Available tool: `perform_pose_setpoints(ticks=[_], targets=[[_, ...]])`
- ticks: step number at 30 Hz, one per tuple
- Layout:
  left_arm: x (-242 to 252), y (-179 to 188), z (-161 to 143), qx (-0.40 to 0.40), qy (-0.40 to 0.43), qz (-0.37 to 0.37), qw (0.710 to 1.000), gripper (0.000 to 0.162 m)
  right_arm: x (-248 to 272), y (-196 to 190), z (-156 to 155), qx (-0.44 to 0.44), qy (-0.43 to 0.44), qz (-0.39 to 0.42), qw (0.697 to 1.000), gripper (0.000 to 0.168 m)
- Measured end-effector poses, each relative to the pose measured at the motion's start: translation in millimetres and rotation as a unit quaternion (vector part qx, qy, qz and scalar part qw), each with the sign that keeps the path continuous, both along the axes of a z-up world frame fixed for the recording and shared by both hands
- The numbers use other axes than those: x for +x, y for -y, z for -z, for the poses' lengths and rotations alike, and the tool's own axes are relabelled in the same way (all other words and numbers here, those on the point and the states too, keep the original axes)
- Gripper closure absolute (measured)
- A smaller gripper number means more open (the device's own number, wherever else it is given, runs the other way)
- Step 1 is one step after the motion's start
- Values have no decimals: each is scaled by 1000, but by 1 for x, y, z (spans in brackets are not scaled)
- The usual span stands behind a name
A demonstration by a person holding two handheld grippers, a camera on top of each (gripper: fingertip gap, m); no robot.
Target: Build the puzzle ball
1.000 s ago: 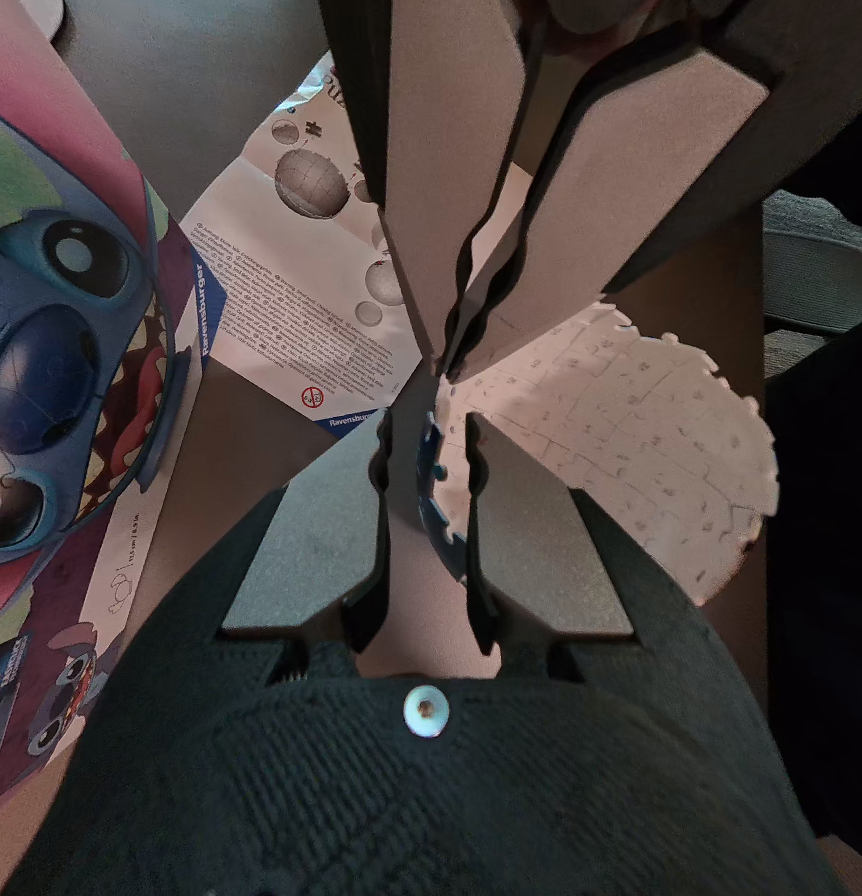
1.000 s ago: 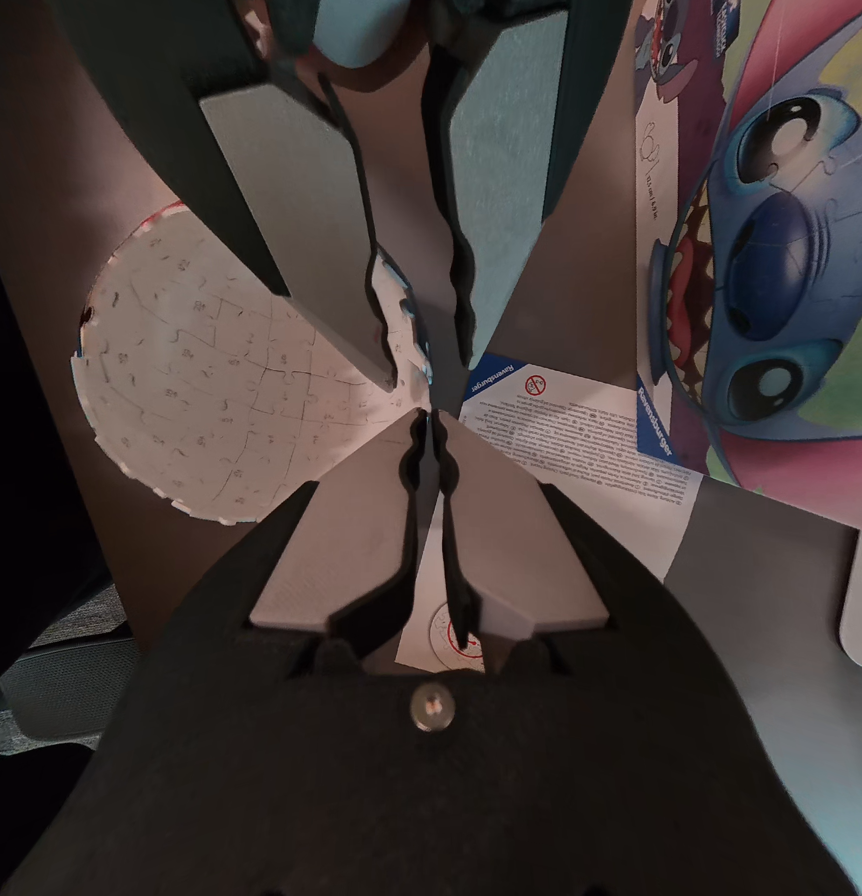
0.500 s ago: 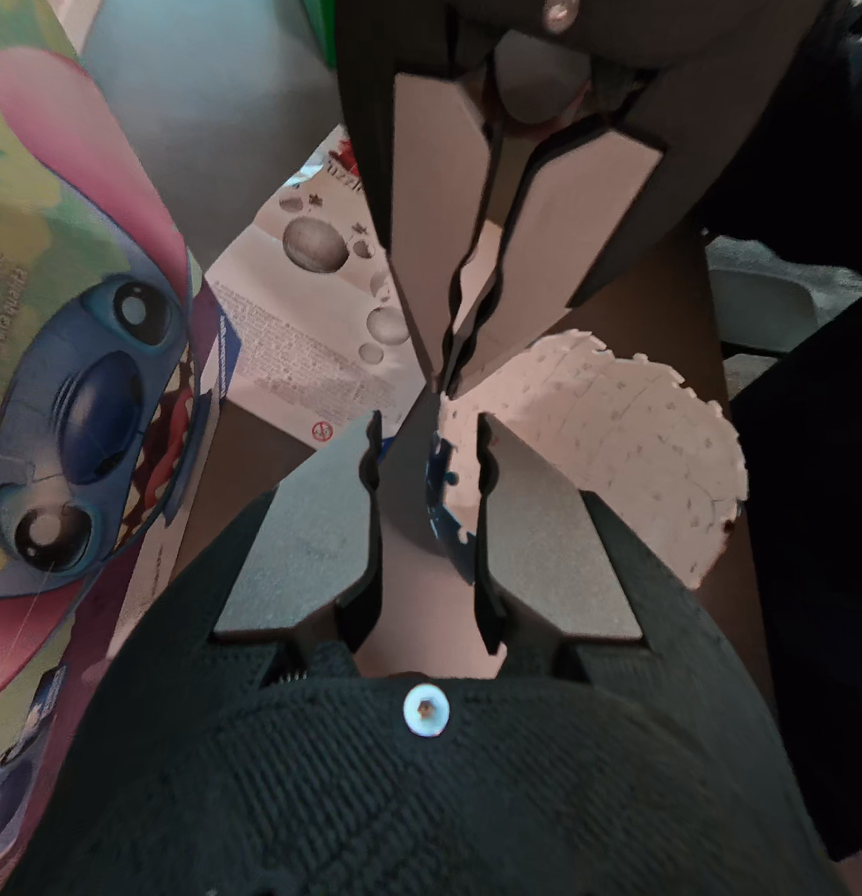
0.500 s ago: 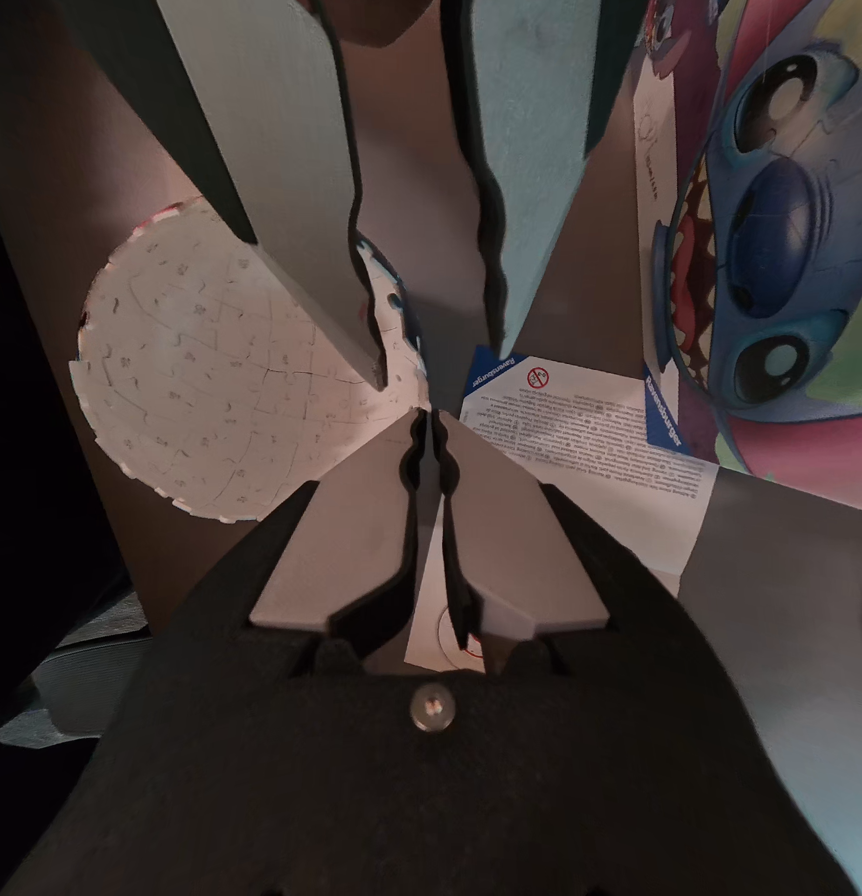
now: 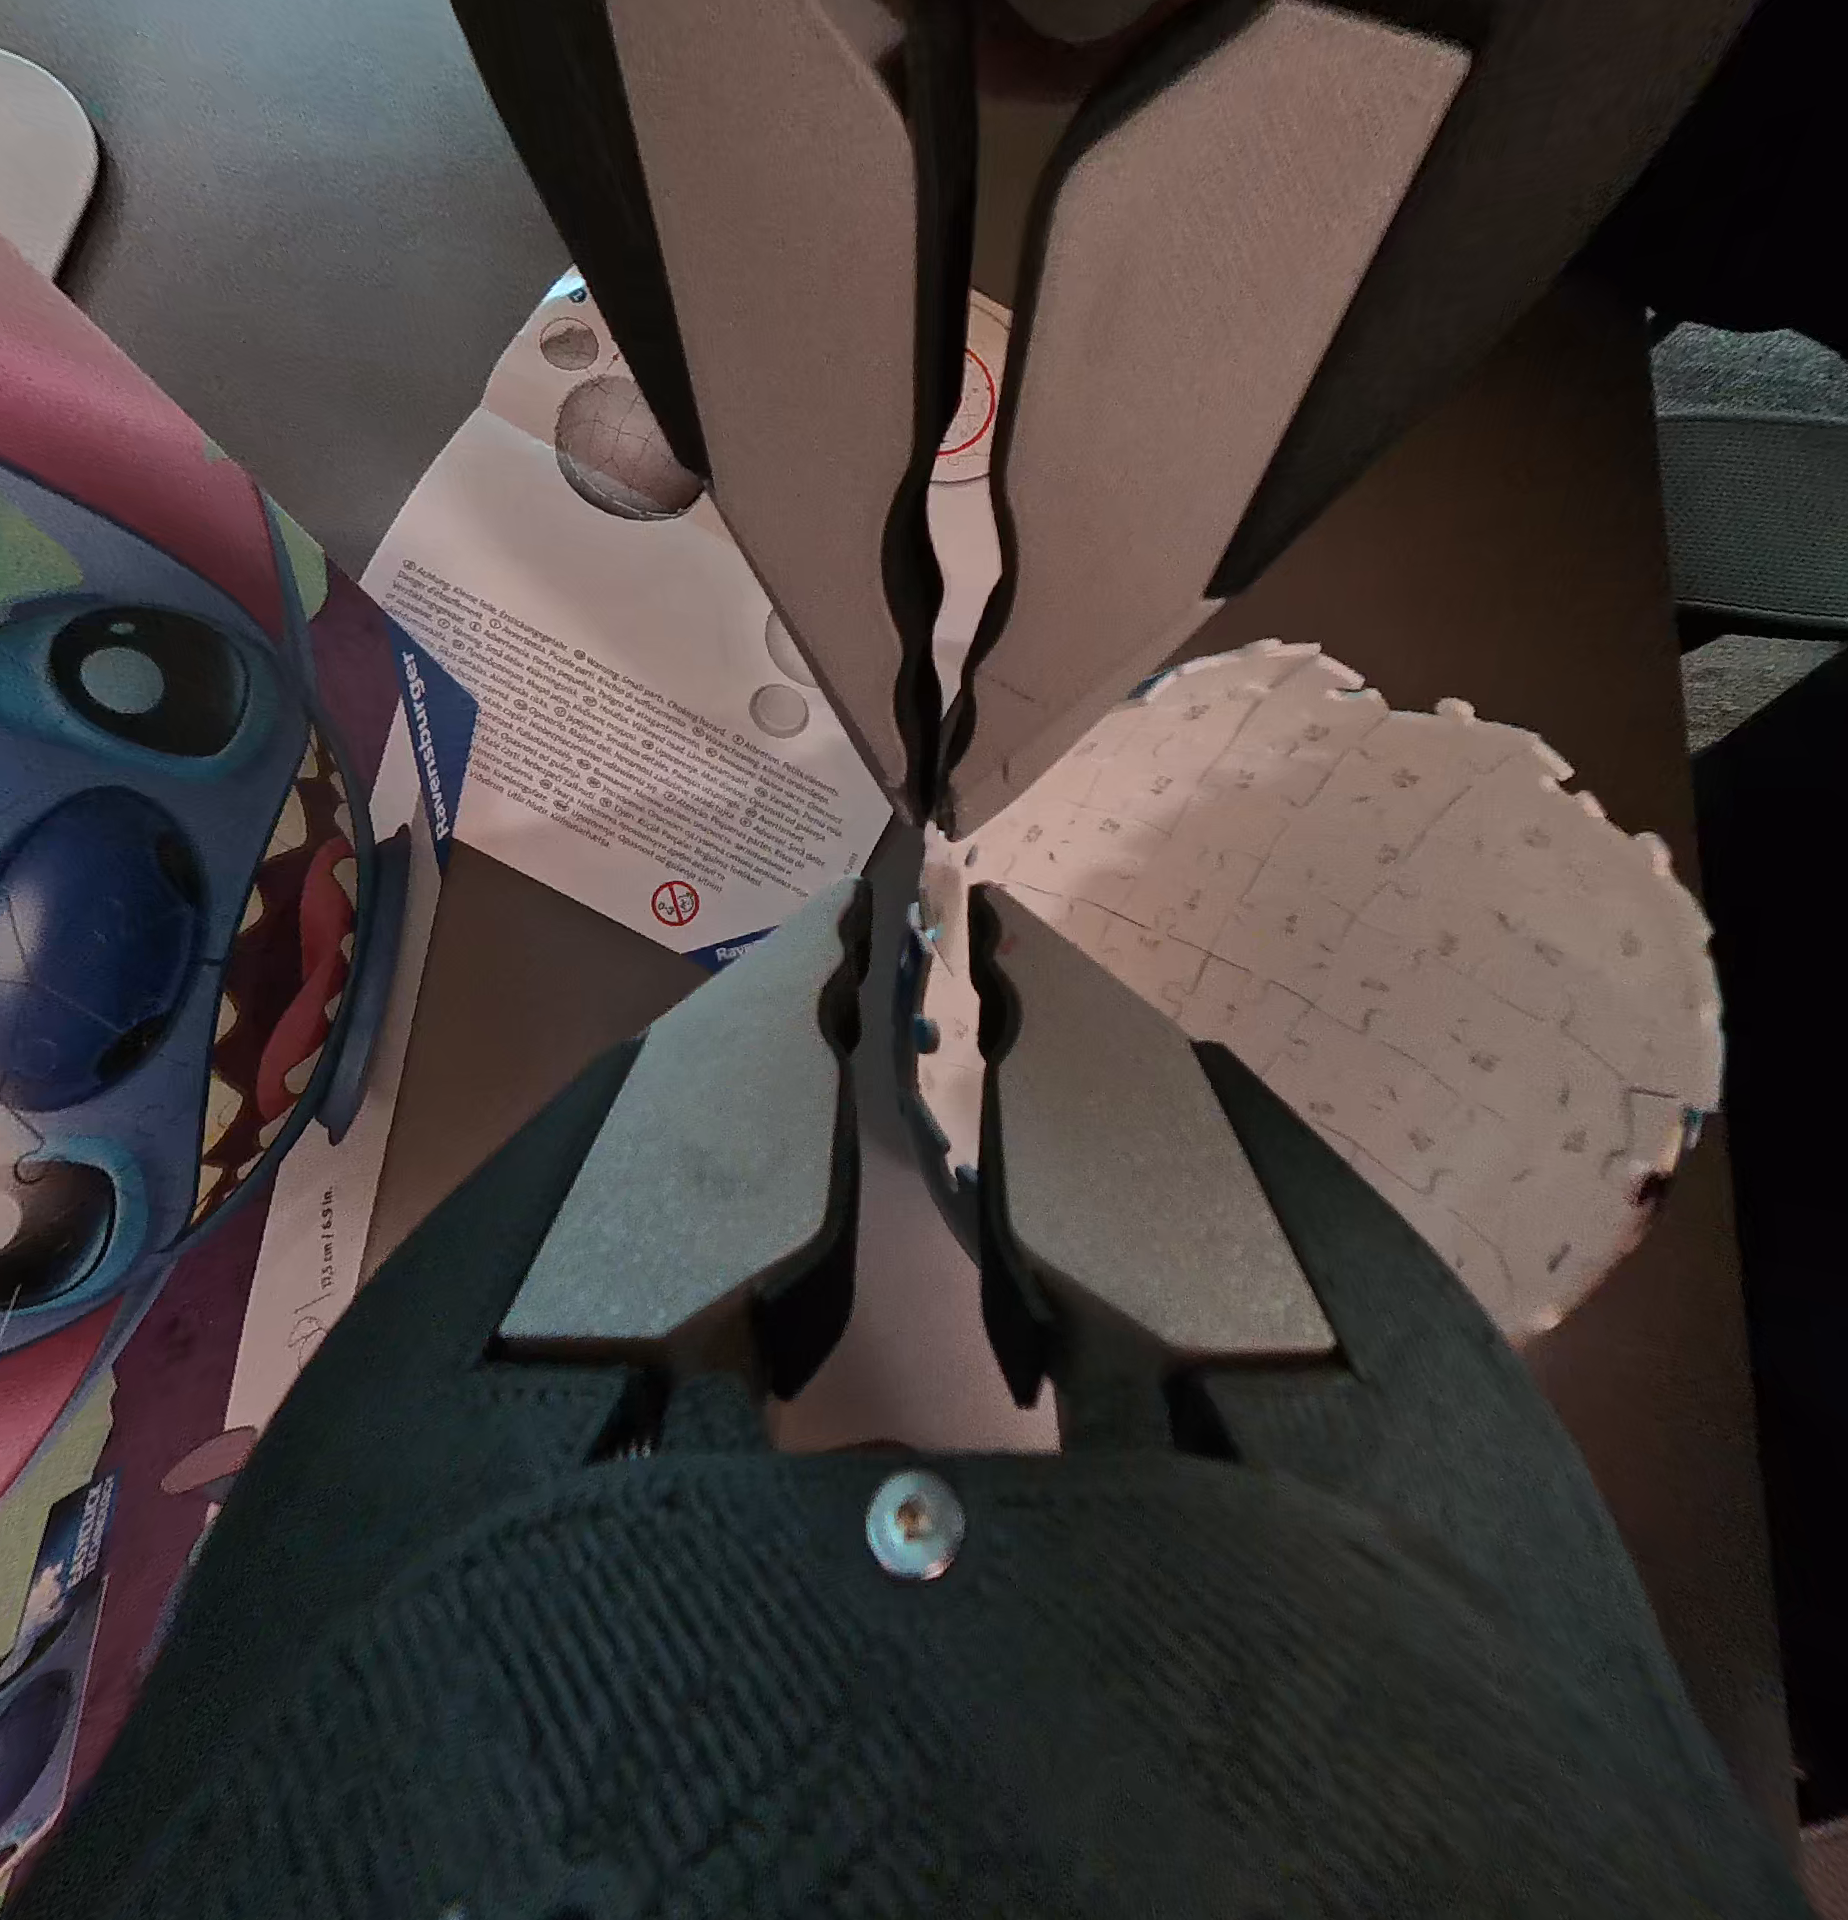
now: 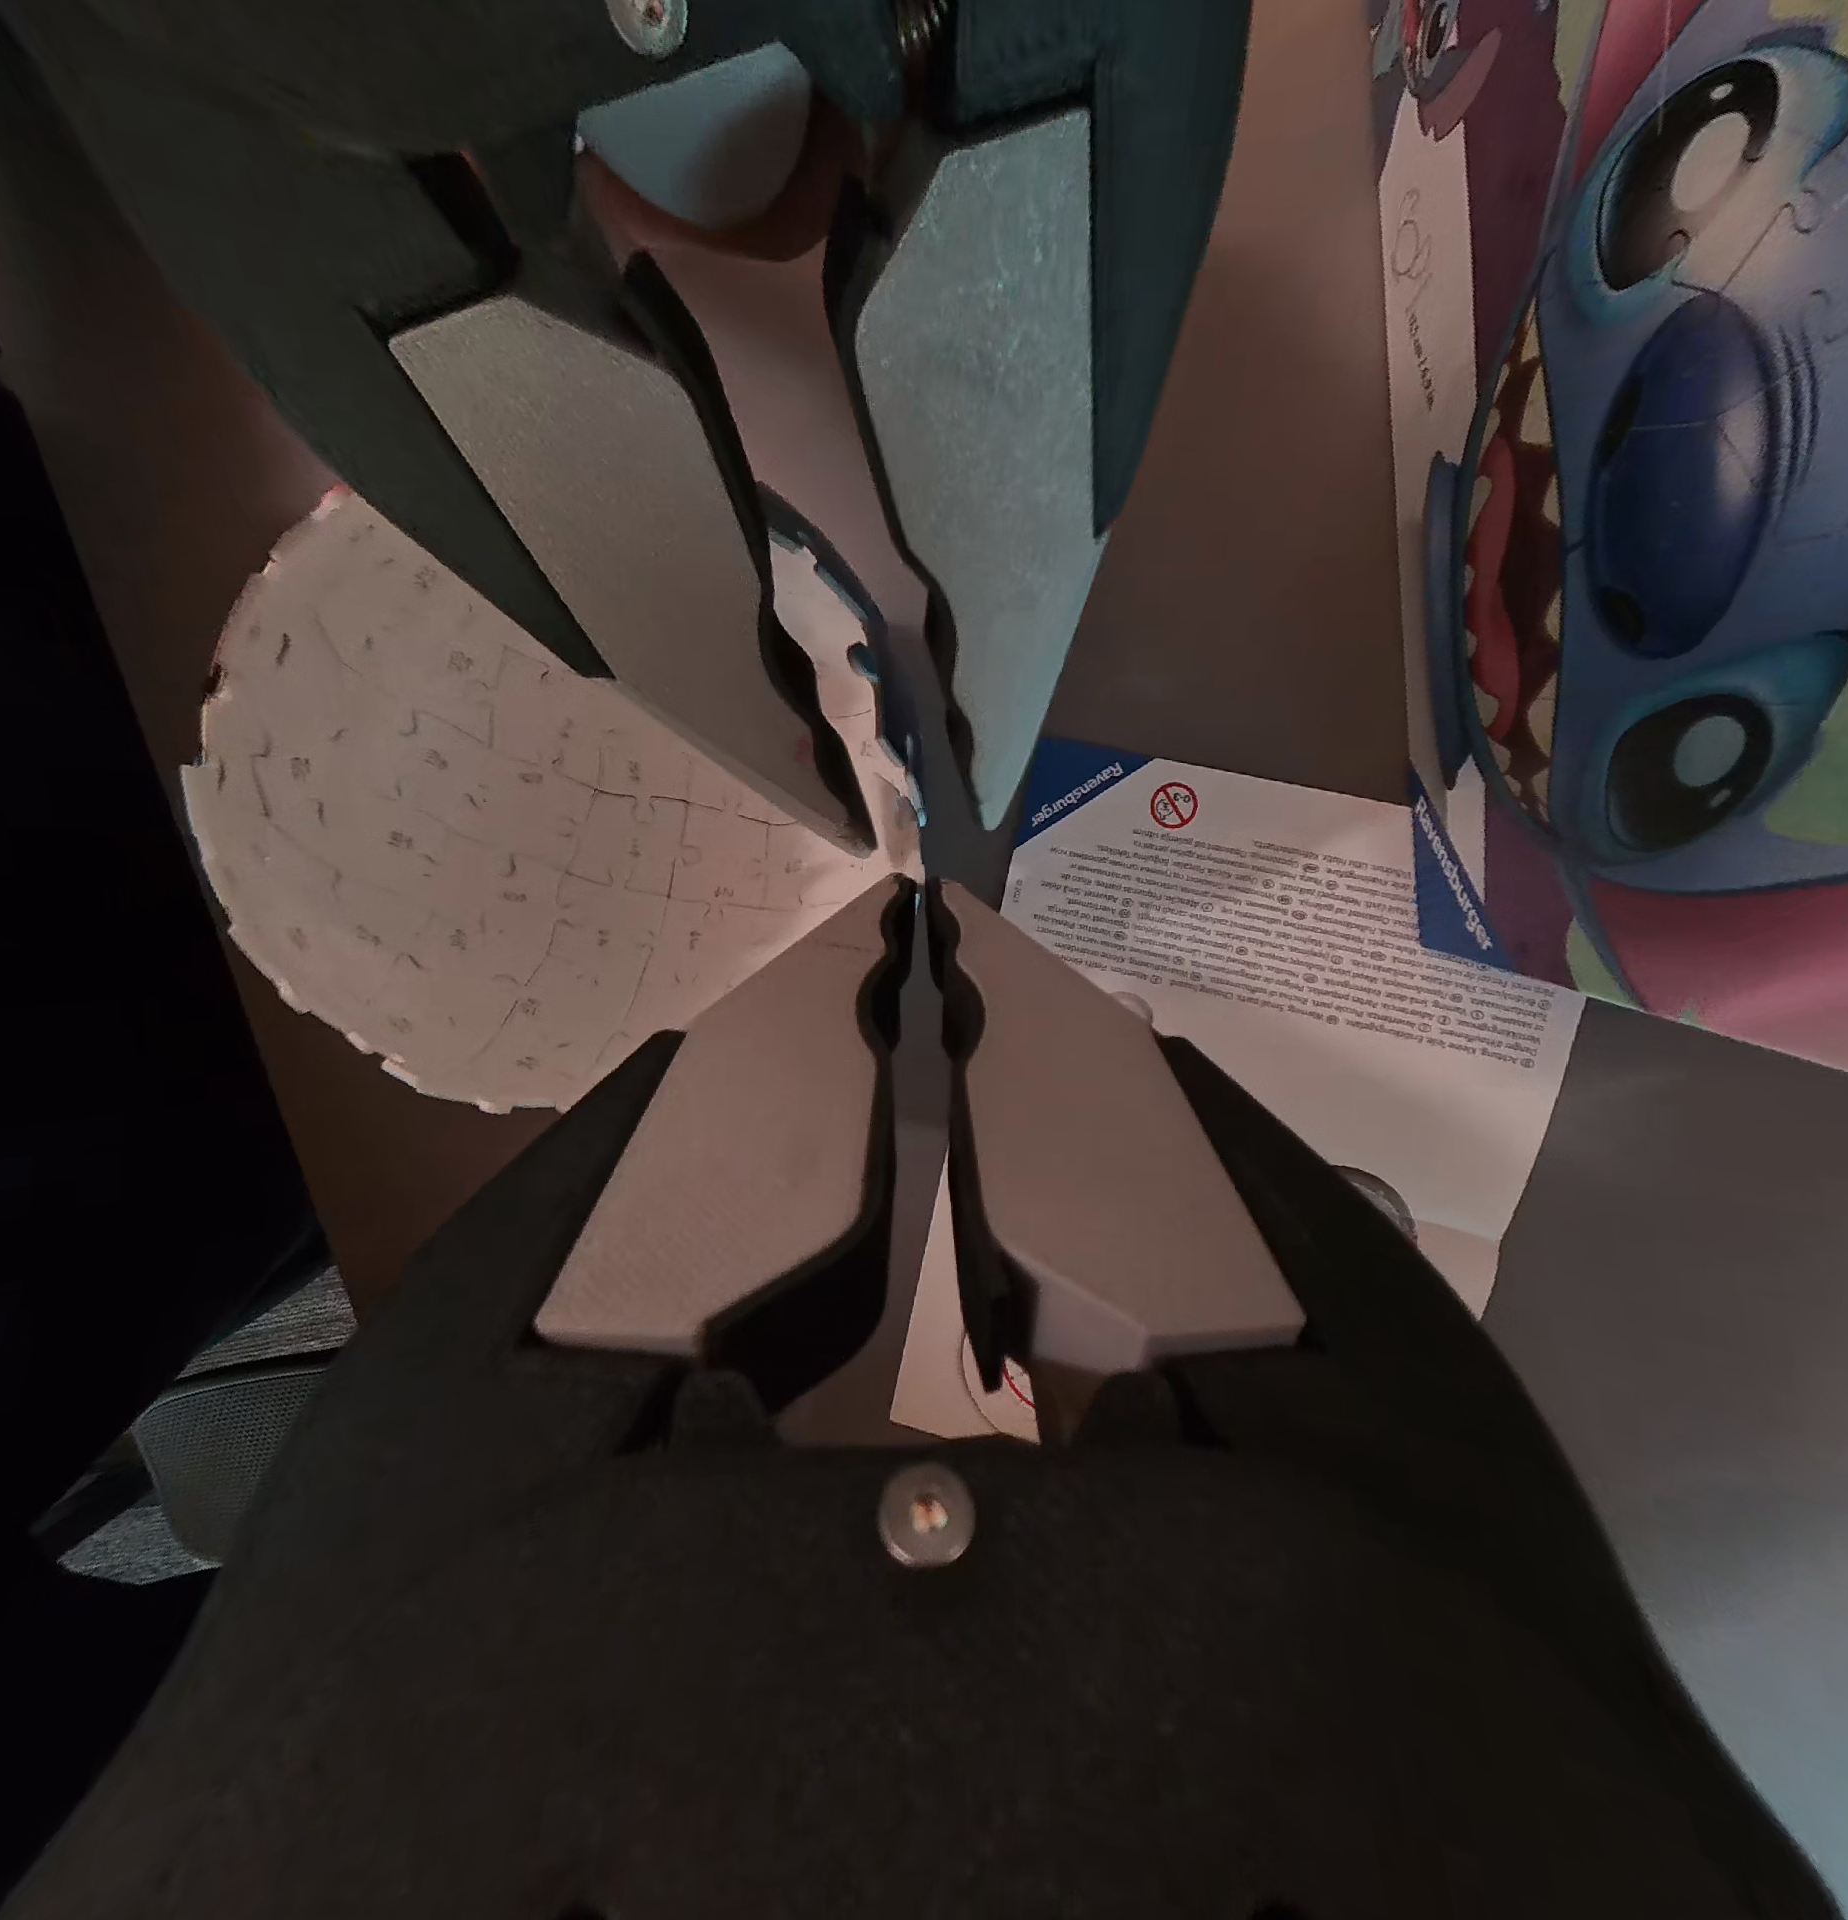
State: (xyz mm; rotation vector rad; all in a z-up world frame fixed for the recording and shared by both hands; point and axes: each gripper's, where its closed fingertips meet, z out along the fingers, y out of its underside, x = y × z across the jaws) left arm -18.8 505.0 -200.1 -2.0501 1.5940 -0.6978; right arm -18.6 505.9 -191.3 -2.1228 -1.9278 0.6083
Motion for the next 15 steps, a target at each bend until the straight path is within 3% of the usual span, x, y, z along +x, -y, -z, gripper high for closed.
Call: perform_pose_setpoints(ticks=[15], targets=[[4,4,11,-29,-1,6,1000,152,4,0,1,-16,4,2,1000,168]])
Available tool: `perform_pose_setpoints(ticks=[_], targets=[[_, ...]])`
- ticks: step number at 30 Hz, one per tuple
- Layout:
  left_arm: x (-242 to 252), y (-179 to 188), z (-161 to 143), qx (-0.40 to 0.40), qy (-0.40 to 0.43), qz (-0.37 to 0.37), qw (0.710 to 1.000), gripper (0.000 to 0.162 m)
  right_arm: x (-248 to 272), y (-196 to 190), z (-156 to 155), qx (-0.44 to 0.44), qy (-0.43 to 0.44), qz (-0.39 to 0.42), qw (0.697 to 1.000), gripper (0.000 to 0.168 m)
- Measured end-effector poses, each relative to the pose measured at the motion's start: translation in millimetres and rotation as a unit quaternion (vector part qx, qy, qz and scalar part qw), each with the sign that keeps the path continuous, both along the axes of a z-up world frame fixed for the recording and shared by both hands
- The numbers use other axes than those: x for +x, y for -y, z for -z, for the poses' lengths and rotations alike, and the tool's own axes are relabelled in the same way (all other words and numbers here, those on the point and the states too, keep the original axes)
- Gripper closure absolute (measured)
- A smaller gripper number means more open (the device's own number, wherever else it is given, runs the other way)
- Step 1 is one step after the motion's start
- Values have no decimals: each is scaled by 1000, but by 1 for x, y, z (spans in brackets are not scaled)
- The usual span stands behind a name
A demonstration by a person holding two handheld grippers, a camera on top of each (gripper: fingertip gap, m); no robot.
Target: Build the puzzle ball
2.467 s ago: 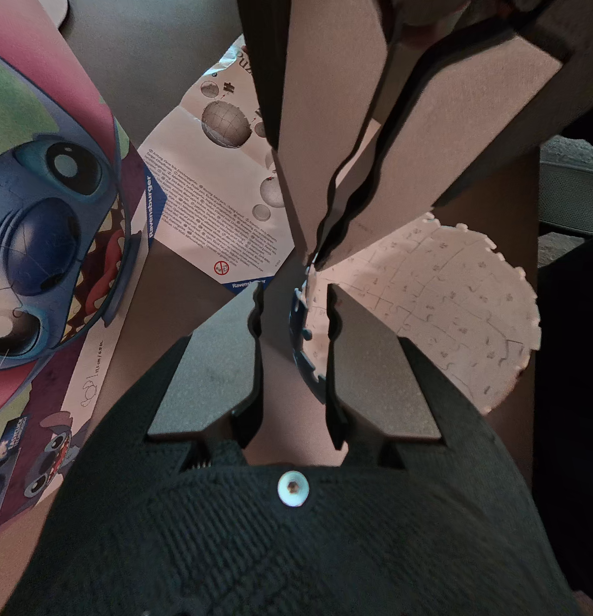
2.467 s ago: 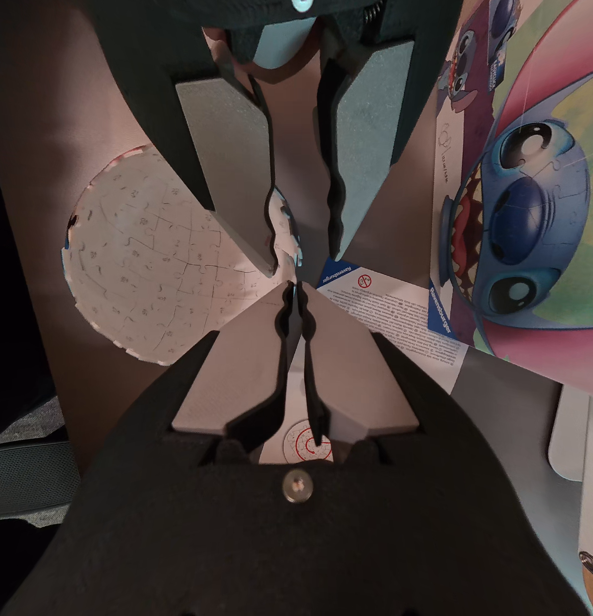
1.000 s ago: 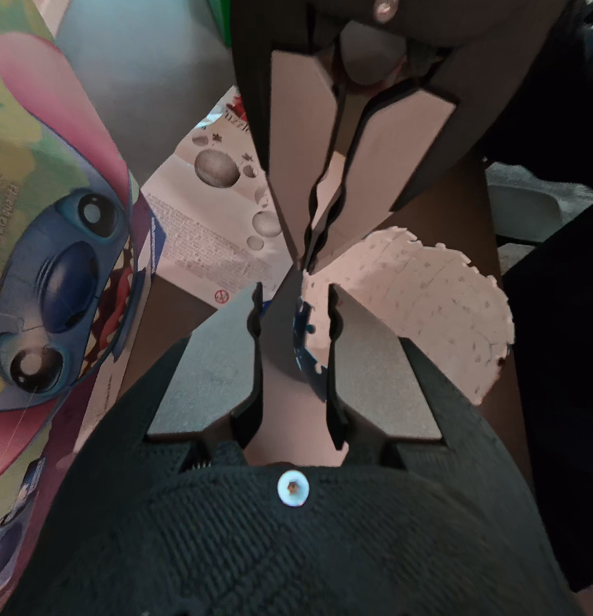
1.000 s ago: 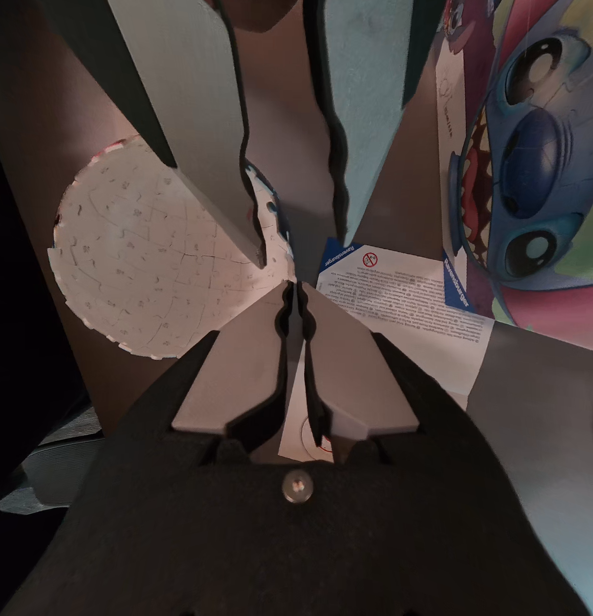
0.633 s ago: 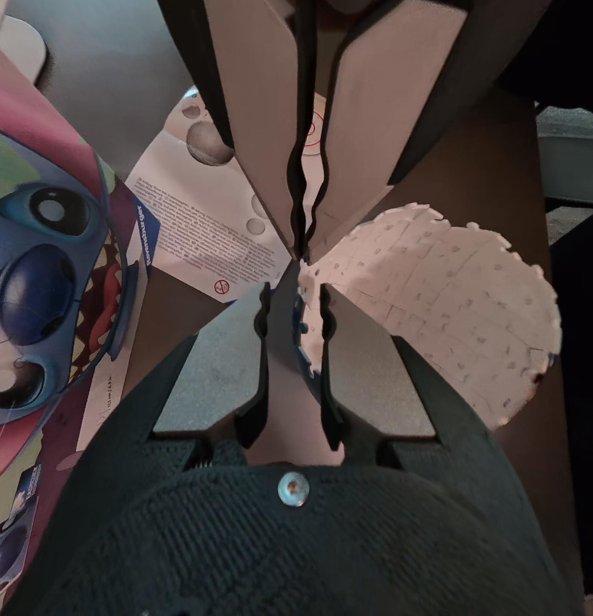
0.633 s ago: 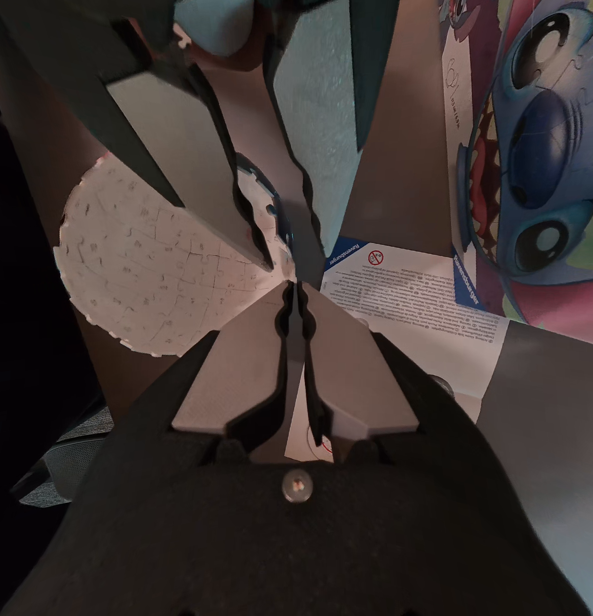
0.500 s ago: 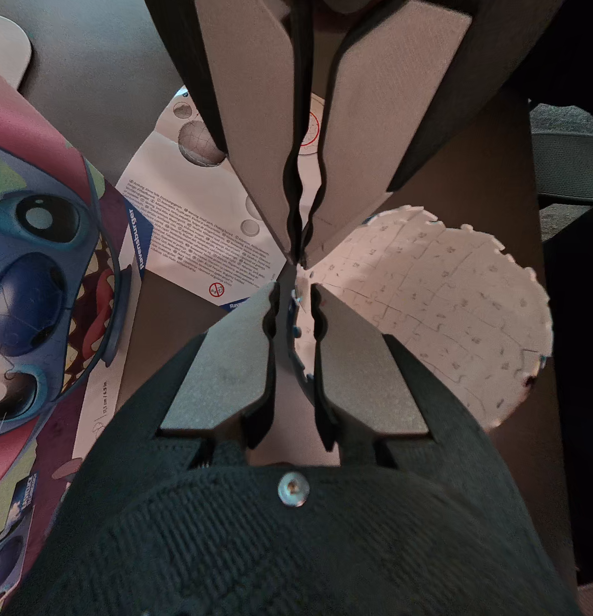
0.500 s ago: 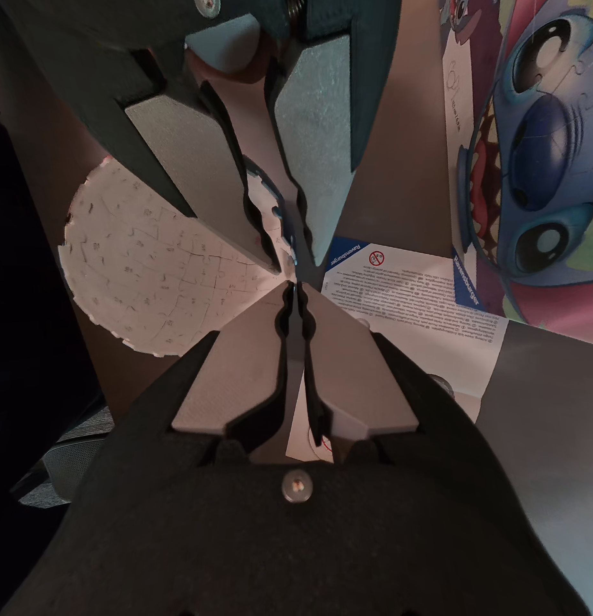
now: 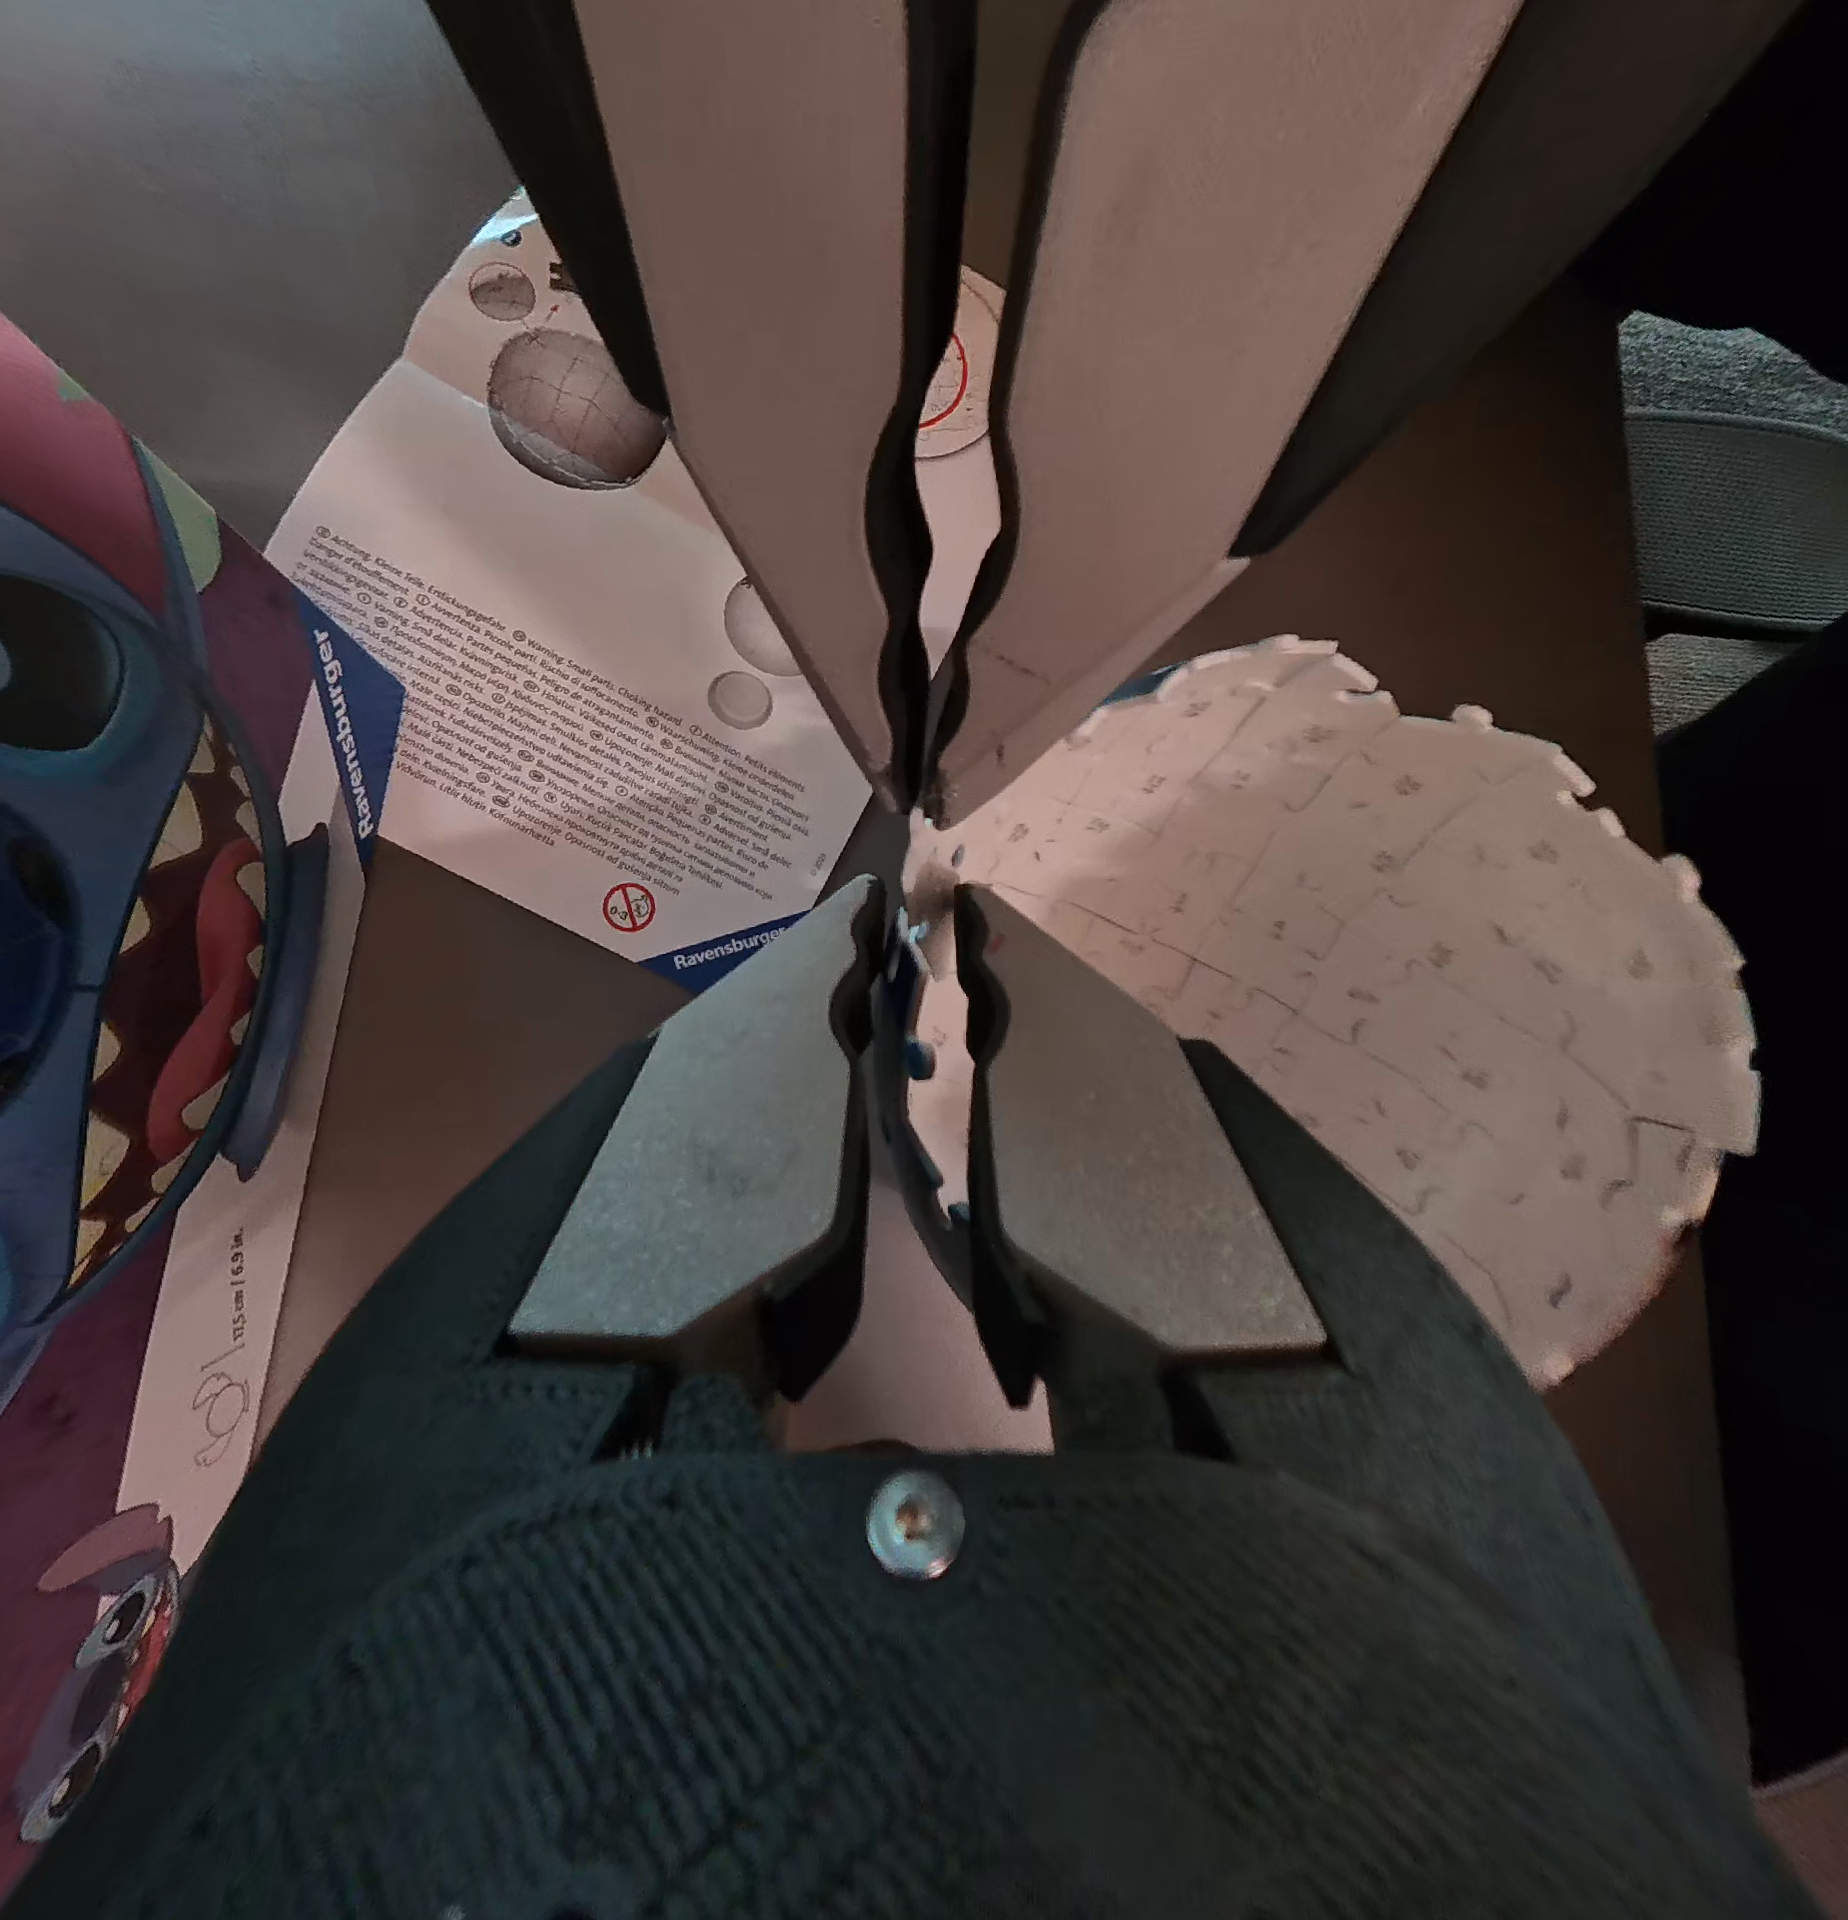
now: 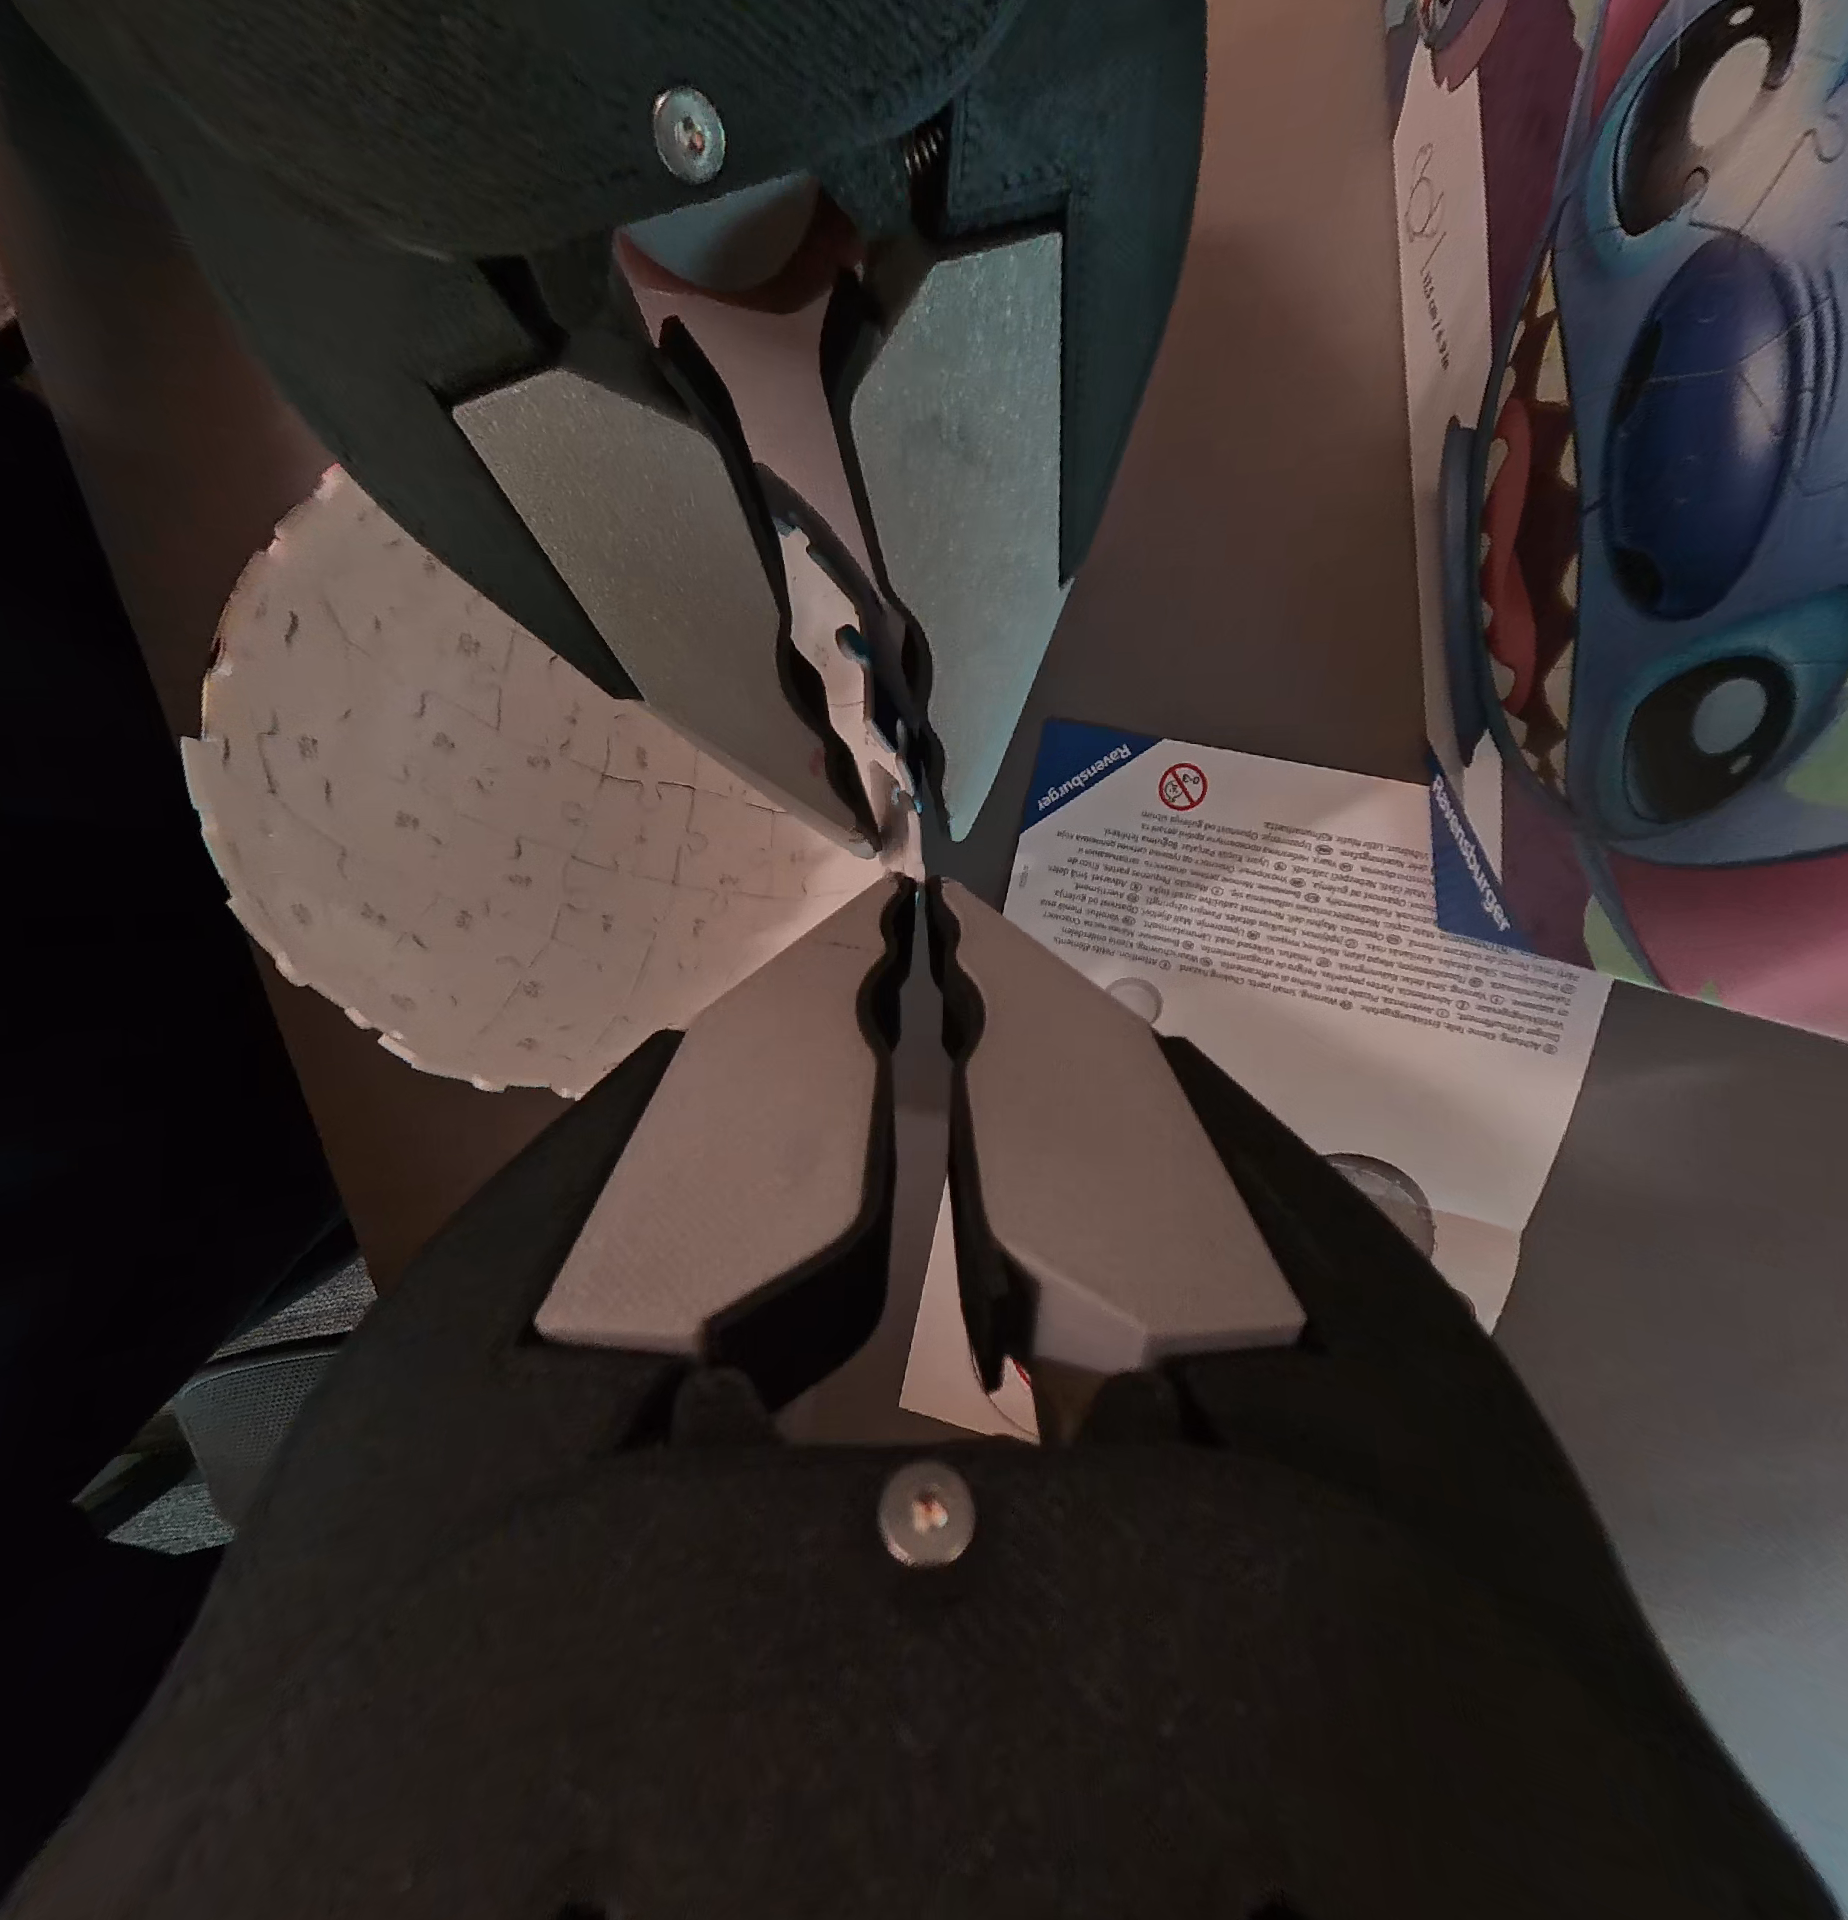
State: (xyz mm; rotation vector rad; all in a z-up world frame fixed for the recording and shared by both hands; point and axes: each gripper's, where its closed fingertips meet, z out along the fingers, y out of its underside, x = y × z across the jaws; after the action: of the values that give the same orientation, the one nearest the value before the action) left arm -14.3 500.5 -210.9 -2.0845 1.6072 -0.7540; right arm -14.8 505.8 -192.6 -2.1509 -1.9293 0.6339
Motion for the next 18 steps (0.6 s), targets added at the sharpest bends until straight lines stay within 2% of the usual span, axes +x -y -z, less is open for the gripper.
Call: perform_pose_setpoints(ticks=[18], targets=[[3,2,4,-12,10,7,1000,154,2,6,-1,-5,1,-18,1000,168]])
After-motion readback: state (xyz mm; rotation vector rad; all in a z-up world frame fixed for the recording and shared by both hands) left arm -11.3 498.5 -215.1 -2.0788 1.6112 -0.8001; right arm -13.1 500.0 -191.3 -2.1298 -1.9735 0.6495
